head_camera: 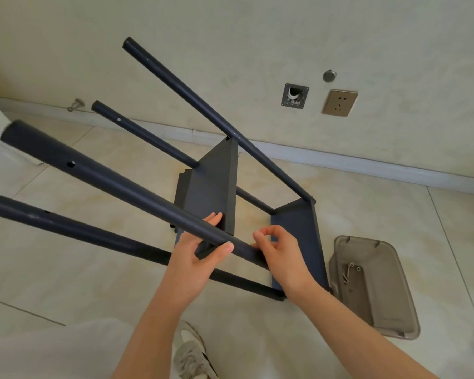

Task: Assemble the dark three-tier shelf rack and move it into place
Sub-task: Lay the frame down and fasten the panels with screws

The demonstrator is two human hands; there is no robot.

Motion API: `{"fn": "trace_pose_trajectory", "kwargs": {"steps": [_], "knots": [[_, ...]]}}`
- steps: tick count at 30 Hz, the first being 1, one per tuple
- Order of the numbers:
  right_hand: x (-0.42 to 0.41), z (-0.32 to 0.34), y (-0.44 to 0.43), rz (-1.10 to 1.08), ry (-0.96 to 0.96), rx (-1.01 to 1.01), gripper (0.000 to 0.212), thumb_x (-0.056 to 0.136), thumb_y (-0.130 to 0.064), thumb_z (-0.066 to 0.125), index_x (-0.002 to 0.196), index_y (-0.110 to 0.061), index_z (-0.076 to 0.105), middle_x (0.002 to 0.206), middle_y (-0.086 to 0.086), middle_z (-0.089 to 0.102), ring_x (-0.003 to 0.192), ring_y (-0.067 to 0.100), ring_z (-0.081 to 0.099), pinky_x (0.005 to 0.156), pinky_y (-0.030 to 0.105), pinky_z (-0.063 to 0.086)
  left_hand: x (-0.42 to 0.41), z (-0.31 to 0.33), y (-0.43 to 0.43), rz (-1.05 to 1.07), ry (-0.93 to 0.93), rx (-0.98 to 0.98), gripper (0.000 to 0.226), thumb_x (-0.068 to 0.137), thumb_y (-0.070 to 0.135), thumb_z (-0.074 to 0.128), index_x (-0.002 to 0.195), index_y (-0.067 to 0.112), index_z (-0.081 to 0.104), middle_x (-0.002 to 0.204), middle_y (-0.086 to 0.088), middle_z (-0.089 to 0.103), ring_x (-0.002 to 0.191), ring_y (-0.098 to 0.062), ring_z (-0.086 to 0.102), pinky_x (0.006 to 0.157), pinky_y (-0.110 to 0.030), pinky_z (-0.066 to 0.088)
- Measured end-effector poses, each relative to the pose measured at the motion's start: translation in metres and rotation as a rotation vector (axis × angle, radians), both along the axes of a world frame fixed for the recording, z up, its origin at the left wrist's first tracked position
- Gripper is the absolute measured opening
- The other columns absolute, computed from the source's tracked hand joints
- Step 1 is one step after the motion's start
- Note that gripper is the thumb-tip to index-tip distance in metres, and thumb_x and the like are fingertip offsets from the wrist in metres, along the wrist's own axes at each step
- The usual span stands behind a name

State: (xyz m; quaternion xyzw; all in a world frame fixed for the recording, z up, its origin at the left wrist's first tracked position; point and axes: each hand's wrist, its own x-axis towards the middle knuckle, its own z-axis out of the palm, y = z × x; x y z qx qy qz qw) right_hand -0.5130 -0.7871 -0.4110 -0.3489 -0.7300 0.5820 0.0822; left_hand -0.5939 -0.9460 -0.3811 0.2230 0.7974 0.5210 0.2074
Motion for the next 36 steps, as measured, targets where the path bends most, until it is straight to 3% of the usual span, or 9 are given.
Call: {"fn": "trace_pose_trajectory", "kwargs": {"steps": [5, 9, 14, 16, 18, 21, 24, 31, 36], "knots": [[0.014, -0.004, 0.005, 0.01, -0.038, 0.006, 0.004, 0.099, -0.033, 0.056, 0.099, -0.03, 0.054, 0.076, -0.016, 0.07, 0.074, -0.011, 0.064, 0.058, 0.003, 0.039, 0.004, -0.015, 0.001, -0.012, -0.113, -0.022, 0.051, 0.091, 0.033, 0.07, 0.123, 0.059, 0.04, 0.131, -0.003, 0.061, 0.12, -0.018, 0.057, 0.094, -0.021, 0.042], [0.021, -0.007, 0.008, 0.011, -0.075, 0.009, 0.006, 0.099, -0.033, 0.056, 0.101, -0.028, 0.053, 0.082, -0.012, 0.07, 0.077, 0.002, 0.067, 0.057, 0.005, 0.039, 0.008, -0.032, 0.002, 0.004, -0.146, -0.074, 0.042, 0.087, 0.043, 0.069, 0.123, 0.052, 0.05, 0.104, -0.023, 0.059, 0.103, -0.03, 0.061, 0.072, -0.018, 0.052], [0.029, -0.014, 0.011, 0.017, -0.111, -0.015, 0.006, 0.099, -0.032, 0.056, 0.103, -0.027, 0.053, 0.078, -0.014, 0.07, 0.08, 0.005, 0.067, 0.064, 0.009, 0.039, 0.015, -0.055, 0.0, 0.025, -0.246, -0.061, 0.043, 0.075, 0.058, 0.066, 0.112, 0.072, 0.048, 0.086, 0.019, 0.067, 0.082, 0.002, 0.067, 0.061, -0.004, 0.046], [0.031, -0.017, 0.012, 0.017, -0.123, -0.016, 0.007, 0.099, -0.031, 0.056, 0.103, -0.027, 0.053, 0.081, -0.011, 0.071, 0.081, 0.006, 0.068, 0.065, 0.01, 0.041, 0.02, -0.063, 0.001, 0.055, -0.288, -0.059, 0.037, 0.073, 0.057, 0.068, 0.109, 0.062, 0.058, 0.081, 0.026, 0.068, 0.092, 0.001, 0.067, 0.062, -0.007, 0.048], [0.033, -0.021, 0.013, 0.019, -0.143, -0.006, 0.006, 0.099, -0.031, 0.057, 0.101, -0.028, 0.051, 0.081, -0.011, 0.071, 0.079, 0.005, 0.068, 0.066, 0.009, 0.041, 0.024, -0.072, 0.002, 0.078, -0.343, -0.056, 0.036, 0.073, 0.056, 0.069, 0.108, 0.05, 0.061, 0.085, 0.039, 0.065, 0.098, 0.003, 0.065, 0.065, -0.009, 0.045], [0.036, -0.027, 0.015, 0.024, -0.181, 0.026, 0.009, 0.099, -0.031, 0.056, 0.096, -0.032, 0.049, 0.079, -0.013, 0.069, 0.076, 0.004, 0.066, 0.064, 0.009, 0.04, 0.03, -0.085, 0.004, 0.027, -0.407, -0.008, 0.039, 0.09, 0.04, 0.07, 0.116, 0.064, 0.052, 0.097, 0.046, 0.063, 0.094, 0.027, 0.056, 0.076, -0.005, 0.042], [0.039, -0.033, 0.018, 0.032, -0.21, 0.053, 0.009, 0.099, -0.032, 0.057, 0.095, -0.033, 0.048, 0.08, -0.013, 0.068, 0.076, 0.004, 0.065, 0.065, 0.011, 0.041, 0.036, -0.097, 0.007, 0.041, -0.467, 0.01, 0.039, 0.095, 0.033, 0.067, 0.118, 0.06, 0.052, 0.099, 0.043, 0.065, 0.094, 0.027, 0.056, 0.099, -0.023, 0.037], [0.048, -0.047, 0.02, 0.03, -0.259, 0.042, 0.008, 0.098, -0.031, 0.058, 0.099, -0.029, 0.05, 0.084, -0.008, 0.071, 0.079, 0.006, 0.067, 0.075, 0.02, 0.044, 0.05, -0.11, 0.007, 0.063, -0.559, 0.024, 0.052, 0.095, 0.03, 0.067, 0.143, 0.039, 0.049, 0.133, 0.008, 0.064, 0.128, -0.01, 0.054, 0.117, -0.038, 0.034], [0.051, -0.055, 0.016, 0.023, -0.285, 0.033, 0.008, 0.098, -0.03, 0.057, 0.1, -0.026, 0.051, 0.086, -0.004, 0.072, 0.08, 0.008, 0.066, 0.078, 0.023, 0.045, 0.059, -0.117, 0.006, 0.104, -0.627, 0.009, 0.04, 0.094, 0.032, 0.069, 0.13, 0.044, 0.055, 0.133, 0.009, 0.063, 0.128, -0.009, 0.052, 0.112, -0.033, 0.034]]}}
